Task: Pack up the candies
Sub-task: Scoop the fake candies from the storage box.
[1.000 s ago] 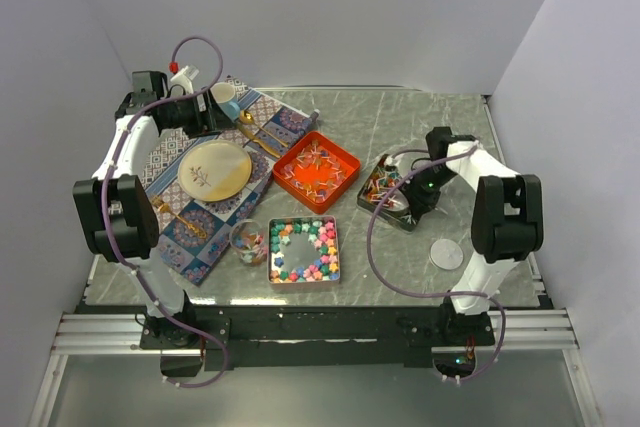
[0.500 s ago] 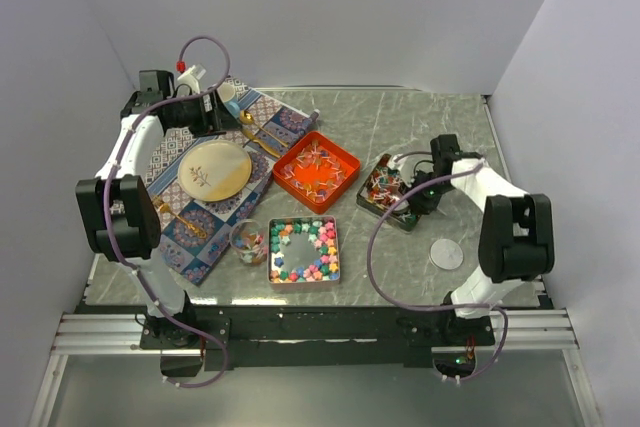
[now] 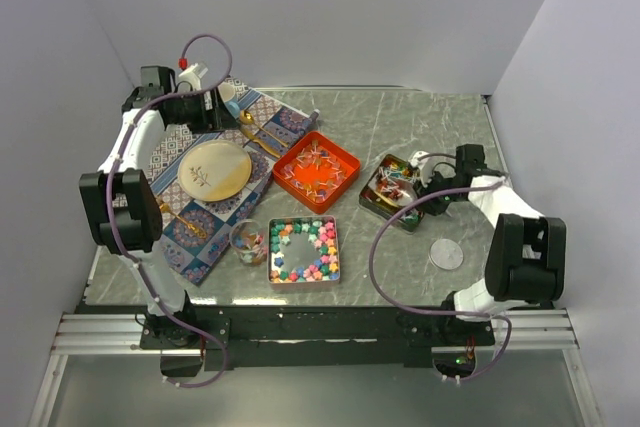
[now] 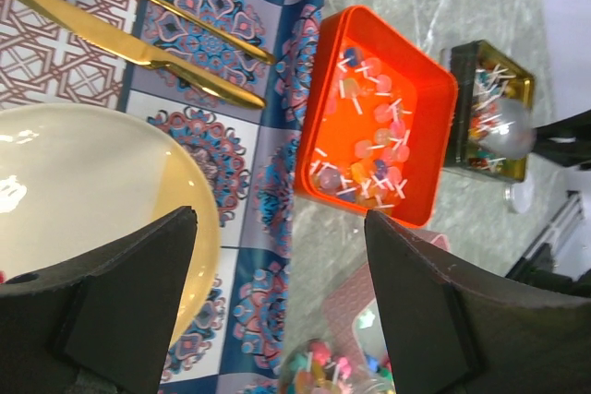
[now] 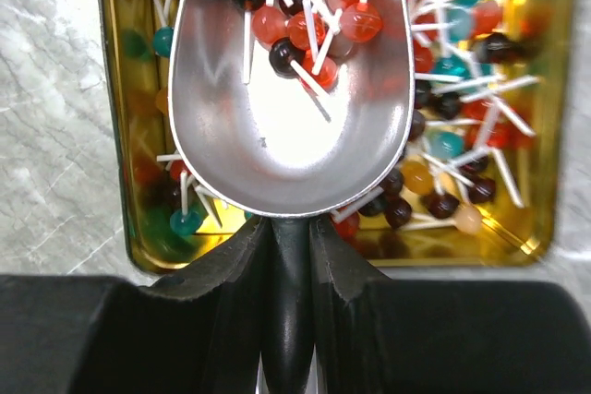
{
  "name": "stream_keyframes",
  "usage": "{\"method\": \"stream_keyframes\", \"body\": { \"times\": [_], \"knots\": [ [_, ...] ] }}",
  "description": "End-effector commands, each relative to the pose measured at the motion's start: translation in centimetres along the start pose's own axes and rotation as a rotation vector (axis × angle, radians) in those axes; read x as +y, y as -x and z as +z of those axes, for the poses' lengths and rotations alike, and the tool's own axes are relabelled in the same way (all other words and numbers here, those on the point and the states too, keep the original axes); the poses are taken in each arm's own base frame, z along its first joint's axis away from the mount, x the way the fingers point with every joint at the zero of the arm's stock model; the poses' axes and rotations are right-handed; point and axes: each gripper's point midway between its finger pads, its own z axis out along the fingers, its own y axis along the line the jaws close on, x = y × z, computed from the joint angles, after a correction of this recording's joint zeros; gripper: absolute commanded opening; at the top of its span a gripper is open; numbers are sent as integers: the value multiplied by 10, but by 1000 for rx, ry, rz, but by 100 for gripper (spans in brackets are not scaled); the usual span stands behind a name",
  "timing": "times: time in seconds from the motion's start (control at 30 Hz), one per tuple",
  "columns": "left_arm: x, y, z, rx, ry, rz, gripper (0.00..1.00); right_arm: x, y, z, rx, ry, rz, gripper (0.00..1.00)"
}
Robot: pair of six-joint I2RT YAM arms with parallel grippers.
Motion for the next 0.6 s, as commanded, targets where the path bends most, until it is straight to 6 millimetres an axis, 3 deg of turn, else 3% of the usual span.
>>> {"method": "stream_keyframes", "body": {
  "times": [0.0,0.3,0.43,0.57],
  "knots": [
    [4,11,-6,-6,22,89,80,2,34,-22,-169,-19,-97,0],
    [14,16,-11,-1,71,167,81,15,44,-47,-240,-48,-134,0],
    [13,17,-16,-5,81,179,81,23,68,-67,-304,-37,-135,0],
    [3,25,-36,-52,104,174,81,32,95,-88,-324,-51,-137,0]
  ]
}}
